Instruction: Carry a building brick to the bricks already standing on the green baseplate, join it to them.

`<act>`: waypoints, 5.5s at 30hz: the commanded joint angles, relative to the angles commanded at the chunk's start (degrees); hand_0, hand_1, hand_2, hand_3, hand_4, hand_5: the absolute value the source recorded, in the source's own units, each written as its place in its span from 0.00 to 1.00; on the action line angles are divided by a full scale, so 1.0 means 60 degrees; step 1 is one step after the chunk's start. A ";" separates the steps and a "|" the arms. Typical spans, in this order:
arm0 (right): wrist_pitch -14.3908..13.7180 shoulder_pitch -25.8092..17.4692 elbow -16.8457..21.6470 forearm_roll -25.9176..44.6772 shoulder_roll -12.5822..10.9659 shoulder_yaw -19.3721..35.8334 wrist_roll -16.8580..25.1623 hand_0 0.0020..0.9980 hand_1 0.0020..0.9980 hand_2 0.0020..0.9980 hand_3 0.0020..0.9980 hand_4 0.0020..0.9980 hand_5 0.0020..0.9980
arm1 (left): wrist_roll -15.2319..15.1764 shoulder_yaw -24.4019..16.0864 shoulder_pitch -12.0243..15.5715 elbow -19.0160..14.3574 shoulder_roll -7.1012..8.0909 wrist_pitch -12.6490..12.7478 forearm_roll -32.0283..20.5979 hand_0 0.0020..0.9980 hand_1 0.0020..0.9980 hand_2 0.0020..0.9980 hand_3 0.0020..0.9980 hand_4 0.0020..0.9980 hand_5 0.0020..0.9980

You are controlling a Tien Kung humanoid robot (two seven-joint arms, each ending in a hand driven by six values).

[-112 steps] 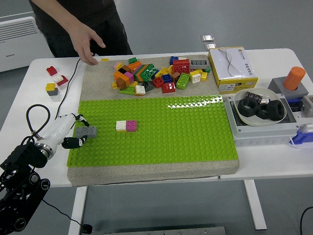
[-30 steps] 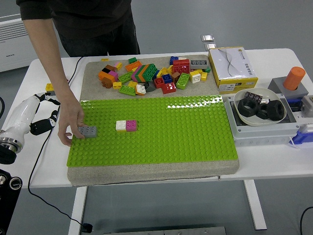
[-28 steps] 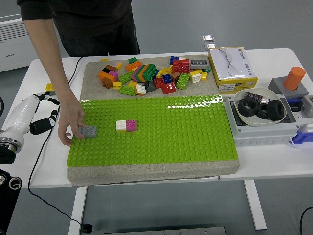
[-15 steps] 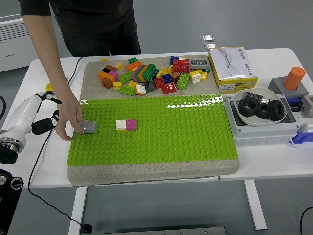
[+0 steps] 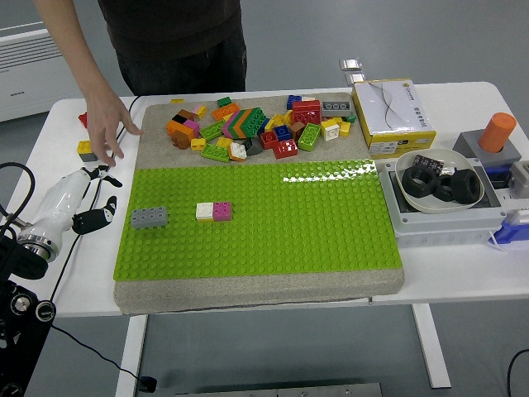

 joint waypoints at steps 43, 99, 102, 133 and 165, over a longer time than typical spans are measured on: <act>0.0102 0.0188 0.0000 -0.0861 -0.0122 0.0776 -0.0050 0.68 0.68 0.78 0.83 0.89 1.00 | 0.0566 0.1251 -0.1757 0.2382 -0.0062 -0.1092 0.0106 1.00 1.00 1.00 0.73 0.86 0.18; 0.0153 0.0227 0.0000 -0.1331 -0.0098 0.1053 -0.0095 0.68 0.68 0.77 0.83 0.89 1.00 | 0.0097 0.1958 -0.2168 0.2824 -0.0292 -0.0594 -0.0228 1.00 0.97 0.94 0.50 0.73 0.17; 0.0154 0.0229 0.0000 -0.1337 -0.0084 0.1063 -0.0095 0.68 0.68 0.77 0.83 0.89 1.00 | 0.0083 0.2116 -0.2256 0.2916 -0.0331 -0.0589 -0.0256 1.00 0.97 0.94 0.50 0.72 0.16; 0.0186 0.0282 0.0000 -0.1510 -0.0026 0.1274 -0.0103 0.68 0.68 0.77 0.83 0.89 1.00 | -0.0100 0.2462 -0.2671 0.3643 -0.0584 -0.0293 -0.0253 1.00 0.96 0.94 0.52 0.64 0.11; 0.0173 0.0299 0.0000 -0.1580 -0.0019 0.1301 -0.0124 0.68 0.68 0.77 0.83 0.89 1.00 | -0.0192 0.2515 -0.2657 0.3681 -0.0613 -0.0187 -0.0230 0.99 0.96 0.94 0.61 0.61 0.07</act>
